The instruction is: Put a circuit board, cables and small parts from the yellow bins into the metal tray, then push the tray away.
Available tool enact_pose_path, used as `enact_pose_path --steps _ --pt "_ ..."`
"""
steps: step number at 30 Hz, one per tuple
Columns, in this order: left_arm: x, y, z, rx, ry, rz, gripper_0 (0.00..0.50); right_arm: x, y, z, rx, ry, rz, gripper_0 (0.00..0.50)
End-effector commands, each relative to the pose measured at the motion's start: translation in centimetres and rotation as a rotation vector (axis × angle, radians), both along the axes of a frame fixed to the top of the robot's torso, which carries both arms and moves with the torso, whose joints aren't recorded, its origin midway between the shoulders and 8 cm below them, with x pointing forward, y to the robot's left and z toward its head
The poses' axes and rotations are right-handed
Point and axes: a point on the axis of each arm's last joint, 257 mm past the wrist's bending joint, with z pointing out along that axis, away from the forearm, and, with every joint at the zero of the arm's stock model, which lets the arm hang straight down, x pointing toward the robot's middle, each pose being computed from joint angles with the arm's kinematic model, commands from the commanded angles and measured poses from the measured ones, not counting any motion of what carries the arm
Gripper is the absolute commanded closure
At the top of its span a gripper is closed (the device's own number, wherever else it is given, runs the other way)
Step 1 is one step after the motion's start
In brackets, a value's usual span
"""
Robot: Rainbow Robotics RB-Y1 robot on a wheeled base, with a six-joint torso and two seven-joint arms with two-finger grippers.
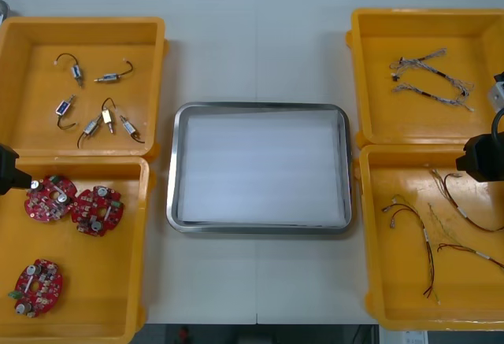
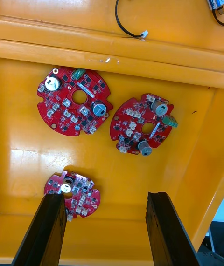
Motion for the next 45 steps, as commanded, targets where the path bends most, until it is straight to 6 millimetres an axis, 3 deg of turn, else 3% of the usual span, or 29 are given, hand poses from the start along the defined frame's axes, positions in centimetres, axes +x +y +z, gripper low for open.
enact_pose_path --steps 1,45 --pt "-0.36 1.35 1.43 0.075 -0.022 -0.051 0.000 -0.42 -1.70 1.56 -0.023 -0.034 -0.044 0.000" --pt "-0.36 1.35 1.43 0.075 -0.022 -0.051 0.000 -0.42 -1.70 1.56 -0.023 -0.034 -0.044 0.000"
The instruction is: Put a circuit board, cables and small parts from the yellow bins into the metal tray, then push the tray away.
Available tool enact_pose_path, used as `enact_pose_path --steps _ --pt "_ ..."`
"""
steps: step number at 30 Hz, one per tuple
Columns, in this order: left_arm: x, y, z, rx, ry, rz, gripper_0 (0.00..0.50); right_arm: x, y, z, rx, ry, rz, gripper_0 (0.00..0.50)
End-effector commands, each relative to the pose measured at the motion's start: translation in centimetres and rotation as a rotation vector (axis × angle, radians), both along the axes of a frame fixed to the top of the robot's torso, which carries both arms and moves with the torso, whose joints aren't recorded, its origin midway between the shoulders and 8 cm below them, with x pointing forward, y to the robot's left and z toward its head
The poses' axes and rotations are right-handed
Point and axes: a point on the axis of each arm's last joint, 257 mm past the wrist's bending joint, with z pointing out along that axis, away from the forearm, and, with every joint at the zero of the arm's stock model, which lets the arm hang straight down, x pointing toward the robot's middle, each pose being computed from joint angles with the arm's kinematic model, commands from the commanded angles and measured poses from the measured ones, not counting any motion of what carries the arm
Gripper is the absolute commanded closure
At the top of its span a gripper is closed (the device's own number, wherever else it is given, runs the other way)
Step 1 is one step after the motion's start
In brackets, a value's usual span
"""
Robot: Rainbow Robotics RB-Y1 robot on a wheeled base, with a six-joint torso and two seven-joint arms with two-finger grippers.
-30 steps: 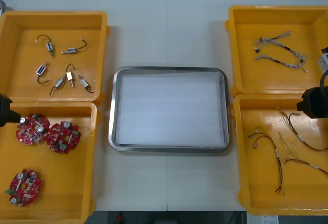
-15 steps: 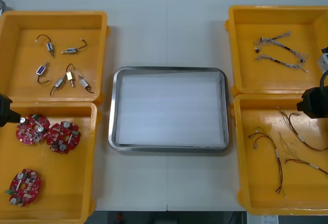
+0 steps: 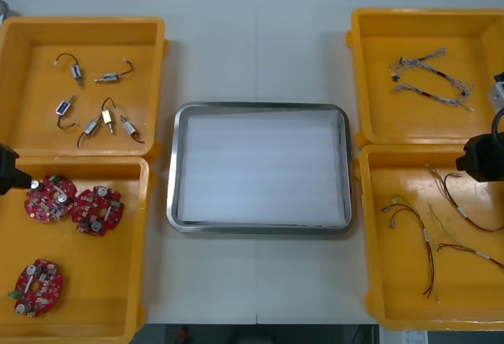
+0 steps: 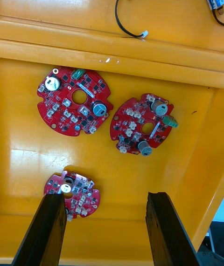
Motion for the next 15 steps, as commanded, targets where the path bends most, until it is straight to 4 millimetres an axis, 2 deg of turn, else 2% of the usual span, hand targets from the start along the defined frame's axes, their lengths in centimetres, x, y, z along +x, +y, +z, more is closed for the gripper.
enact_pose_path --steps 1,15 --pt "-0.36 1.35 1.43 0.075 -0.022 -0.051 0.000 -0.42 -1.70 1.56 -0.023 -0.034 -0.044 0.000" --pt "-0.36 1.35 1.43 0.075 -0.022 -0.051 0.000 -0.42 -1.70 1.56 -0.023 -0.034 -0.044 0.000"
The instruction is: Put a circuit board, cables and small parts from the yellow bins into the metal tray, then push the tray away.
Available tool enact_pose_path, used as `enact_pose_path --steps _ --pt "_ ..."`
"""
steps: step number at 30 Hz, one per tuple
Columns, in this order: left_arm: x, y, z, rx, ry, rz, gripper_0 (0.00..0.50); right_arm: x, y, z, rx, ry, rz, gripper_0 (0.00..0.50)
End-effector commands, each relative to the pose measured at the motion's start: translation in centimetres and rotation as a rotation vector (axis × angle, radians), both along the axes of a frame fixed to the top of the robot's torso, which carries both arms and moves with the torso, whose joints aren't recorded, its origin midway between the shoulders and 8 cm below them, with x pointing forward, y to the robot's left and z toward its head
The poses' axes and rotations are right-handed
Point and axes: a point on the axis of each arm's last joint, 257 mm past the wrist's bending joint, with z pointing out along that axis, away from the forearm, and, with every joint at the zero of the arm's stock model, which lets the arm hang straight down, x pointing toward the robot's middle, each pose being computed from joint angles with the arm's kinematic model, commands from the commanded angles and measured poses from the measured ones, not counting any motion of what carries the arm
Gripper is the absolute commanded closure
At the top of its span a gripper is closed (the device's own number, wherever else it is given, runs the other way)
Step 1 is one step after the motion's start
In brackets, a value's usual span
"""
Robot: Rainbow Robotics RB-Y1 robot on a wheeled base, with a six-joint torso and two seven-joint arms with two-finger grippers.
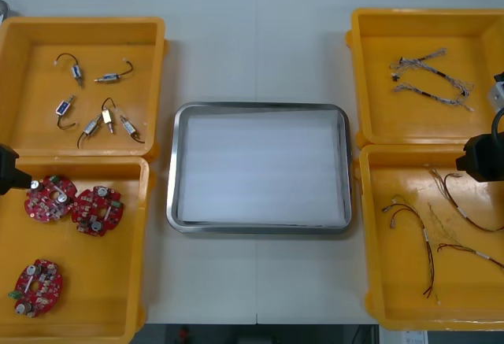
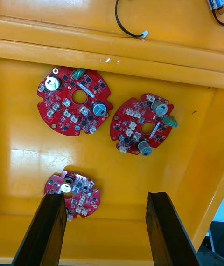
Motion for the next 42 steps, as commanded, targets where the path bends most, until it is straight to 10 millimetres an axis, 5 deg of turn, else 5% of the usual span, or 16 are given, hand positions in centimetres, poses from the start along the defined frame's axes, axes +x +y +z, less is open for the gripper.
enact_pose_path --steps 1,42 --pt "-0.36 1.35 1.43 0.075 -0.022 -0.051 0.000 -0.42 -1.70 1.56 -0.023 -0.034 -0.044 0.000" --pt "-0.36 1.35 1.43 0.075 -0.022 -0.051 0.000 -0.42 -1.70 1.56 -0.023 -0.034 -0.044 0.000"
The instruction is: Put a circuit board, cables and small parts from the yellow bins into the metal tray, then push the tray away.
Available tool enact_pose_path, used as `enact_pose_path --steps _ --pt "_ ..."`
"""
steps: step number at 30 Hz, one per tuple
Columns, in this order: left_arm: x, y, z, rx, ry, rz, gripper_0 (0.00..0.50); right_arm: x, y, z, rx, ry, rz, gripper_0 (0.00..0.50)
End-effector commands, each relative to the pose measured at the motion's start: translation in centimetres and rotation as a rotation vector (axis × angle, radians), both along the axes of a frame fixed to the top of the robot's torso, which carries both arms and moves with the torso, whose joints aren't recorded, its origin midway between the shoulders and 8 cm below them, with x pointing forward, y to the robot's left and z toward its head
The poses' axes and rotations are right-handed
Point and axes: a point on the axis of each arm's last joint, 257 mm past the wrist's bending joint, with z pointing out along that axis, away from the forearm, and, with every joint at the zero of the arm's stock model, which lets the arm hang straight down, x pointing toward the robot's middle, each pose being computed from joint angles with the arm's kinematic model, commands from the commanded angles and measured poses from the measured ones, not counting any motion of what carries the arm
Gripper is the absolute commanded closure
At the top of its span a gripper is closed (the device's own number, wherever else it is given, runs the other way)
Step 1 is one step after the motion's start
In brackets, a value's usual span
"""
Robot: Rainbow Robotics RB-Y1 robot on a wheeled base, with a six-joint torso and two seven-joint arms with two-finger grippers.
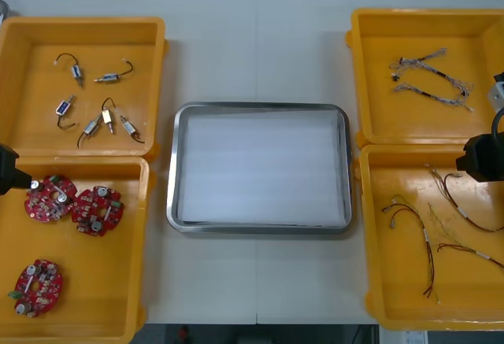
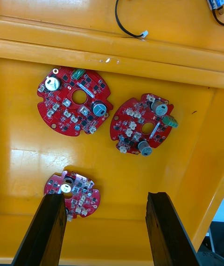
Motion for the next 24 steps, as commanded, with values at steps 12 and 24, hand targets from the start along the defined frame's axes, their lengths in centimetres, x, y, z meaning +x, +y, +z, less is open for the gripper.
enact_pose_path --steps 12,24 --pt "-2.0 1.1 -1.4 0.048 0.058 -0.052 0.000 -0.3 -2.1 1.9 -0.024 -0.045 -0.057 0.000" --pt "-3.4 2.6 -3.6 0.080 0.053 -0.140 0.000 -1.1 -2.8 2.5 -0.022 -0.063 -0.054 0.000"
